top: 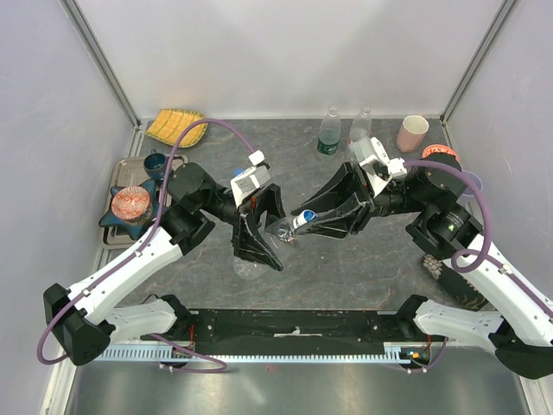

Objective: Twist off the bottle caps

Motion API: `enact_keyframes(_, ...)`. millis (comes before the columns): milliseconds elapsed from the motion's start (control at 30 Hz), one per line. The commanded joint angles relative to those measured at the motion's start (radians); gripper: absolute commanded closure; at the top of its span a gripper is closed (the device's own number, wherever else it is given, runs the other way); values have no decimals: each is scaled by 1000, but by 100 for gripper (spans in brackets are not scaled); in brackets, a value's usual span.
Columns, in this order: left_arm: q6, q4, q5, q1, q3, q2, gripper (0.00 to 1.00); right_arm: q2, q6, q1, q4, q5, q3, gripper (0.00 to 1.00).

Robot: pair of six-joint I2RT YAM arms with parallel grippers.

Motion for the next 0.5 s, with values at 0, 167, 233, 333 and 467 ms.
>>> enact_keyframes(0,-91,174,16,23,26,-21,68,-2,4,4,-46,-176,-31,100)
enact_keyframes(167,19,33,-8,31,46,-30,68,-2,10,4,-48,-139,-19,100)
enact_keyframes(233,88,-25,-28,31,55,-38,67,-8,15,4,-51,-121,-11,100)
enact_keyframes(333,151,-110,-57,32,62,-47,66,-7,20,4,-58,-102,3,91)
enact_keyframes(467,177,-145,-73,31,62,-50,66,-4,23,4,-78,-32,13,67)
